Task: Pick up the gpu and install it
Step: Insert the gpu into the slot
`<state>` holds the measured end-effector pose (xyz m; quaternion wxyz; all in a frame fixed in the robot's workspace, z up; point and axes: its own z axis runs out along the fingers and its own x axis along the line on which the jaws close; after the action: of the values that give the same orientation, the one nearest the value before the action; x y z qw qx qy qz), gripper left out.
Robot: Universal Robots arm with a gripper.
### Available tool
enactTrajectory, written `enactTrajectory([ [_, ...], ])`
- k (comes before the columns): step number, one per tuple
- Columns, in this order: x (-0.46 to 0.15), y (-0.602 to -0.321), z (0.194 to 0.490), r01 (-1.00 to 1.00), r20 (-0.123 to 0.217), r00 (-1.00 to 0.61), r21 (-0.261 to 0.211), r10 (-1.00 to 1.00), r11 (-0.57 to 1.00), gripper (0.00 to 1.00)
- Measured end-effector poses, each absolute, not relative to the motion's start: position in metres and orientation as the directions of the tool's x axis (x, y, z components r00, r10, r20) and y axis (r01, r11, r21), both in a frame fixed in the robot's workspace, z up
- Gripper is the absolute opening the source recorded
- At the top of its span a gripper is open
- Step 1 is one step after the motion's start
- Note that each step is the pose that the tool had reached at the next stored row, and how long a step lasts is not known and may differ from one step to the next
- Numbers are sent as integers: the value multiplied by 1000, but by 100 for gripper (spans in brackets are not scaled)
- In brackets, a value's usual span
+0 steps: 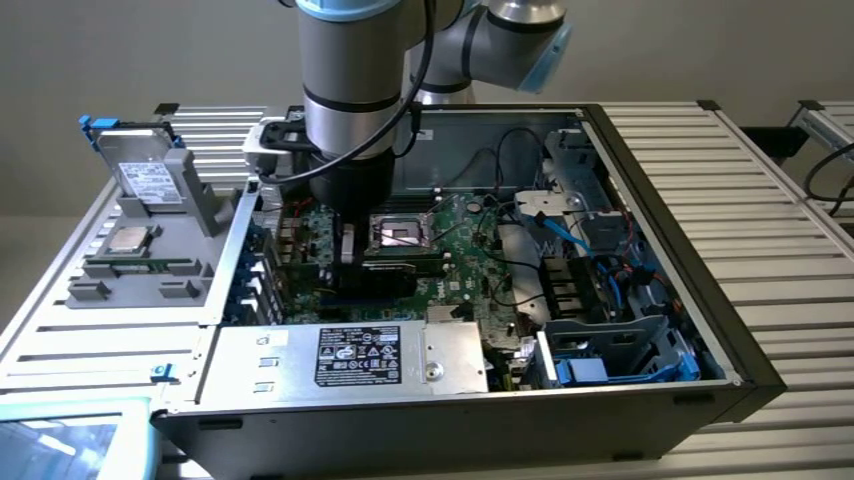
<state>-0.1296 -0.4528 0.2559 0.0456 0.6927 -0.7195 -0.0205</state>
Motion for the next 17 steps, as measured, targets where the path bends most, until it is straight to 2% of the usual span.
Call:
enactTrajectory([
  [17,-130,-453,259,-994,38,-44,95,-998,48,28],
])
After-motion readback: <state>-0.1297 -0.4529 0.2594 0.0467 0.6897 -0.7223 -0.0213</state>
